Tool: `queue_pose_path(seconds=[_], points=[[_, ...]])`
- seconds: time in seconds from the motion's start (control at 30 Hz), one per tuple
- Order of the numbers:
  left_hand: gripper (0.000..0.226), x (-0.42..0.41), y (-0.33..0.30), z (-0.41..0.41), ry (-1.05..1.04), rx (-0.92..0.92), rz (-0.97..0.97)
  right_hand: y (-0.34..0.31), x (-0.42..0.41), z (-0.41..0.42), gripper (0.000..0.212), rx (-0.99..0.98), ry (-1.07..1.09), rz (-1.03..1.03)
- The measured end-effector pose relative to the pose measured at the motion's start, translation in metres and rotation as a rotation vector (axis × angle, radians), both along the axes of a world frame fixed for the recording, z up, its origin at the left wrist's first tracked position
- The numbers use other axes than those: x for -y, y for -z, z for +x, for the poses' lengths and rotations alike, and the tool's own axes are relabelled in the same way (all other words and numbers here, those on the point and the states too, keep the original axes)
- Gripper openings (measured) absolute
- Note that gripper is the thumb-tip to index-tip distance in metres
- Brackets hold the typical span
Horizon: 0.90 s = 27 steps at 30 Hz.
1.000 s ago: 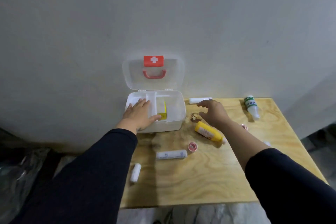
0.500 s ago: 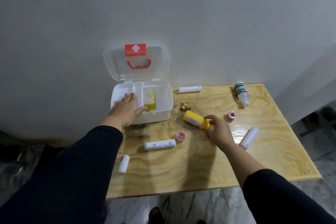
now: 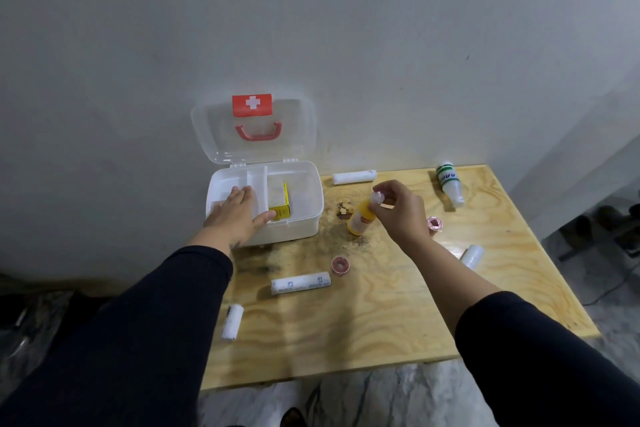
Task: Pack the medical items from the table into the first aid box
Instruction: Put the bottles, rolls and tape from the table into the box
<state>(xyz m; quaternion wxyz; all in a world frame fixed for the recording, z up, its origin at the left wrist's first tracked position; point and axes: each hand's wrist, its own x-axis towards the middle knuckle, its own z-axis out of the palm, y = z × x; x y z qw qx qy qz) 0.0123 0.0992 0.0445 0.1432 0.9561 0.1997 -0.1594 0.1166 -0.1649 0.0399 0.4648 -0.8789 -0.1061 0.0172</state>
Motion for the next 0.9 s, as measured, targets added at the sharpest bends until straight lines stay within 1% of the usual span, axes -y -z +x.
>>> queue_pose_path(seconds=[0.1, 0.3, 0.47, 0.57, 0.73, 0.9], points=[[0.079, 0.003, -0.003, -0.001, 0.000, 0.008, -0.004, -0.010, -0.009, 0.004, 0.018, 0.038, 0.003, 0.020], [0.080, 0.005, -0.008, -0.003, -0.006, 0.021, -0.014, -0.055, -0.043, 0.017, 0.021, 0.150, -0.059, 0.061], [0.079, 0.001, -0.003, -0.001, -0.022, -0.003, 0.037, -0.079, -0.080, 0.023, 0.023, 0.186, -0.124, 0.110], [0.079, 0.001, -0.004, 0.000, -0.024, -0.018, 0.027, -0.076, -0.100, 0.023, 0.022, 0.189, -0.156, 0.091], [0.080, 0.001, -0.003, -0.001, -0.010, -0.029, 0.036, -0.047, -0.124, 0.021, 0.022, 0.160, -0.213, -0.019], [0.083, -0.002, 0.004, 0.001, 0.003, 0.019, 0.042, -0.016, -0.135, 0.023, 0.025, 0.106, -0.231, -0.130]])
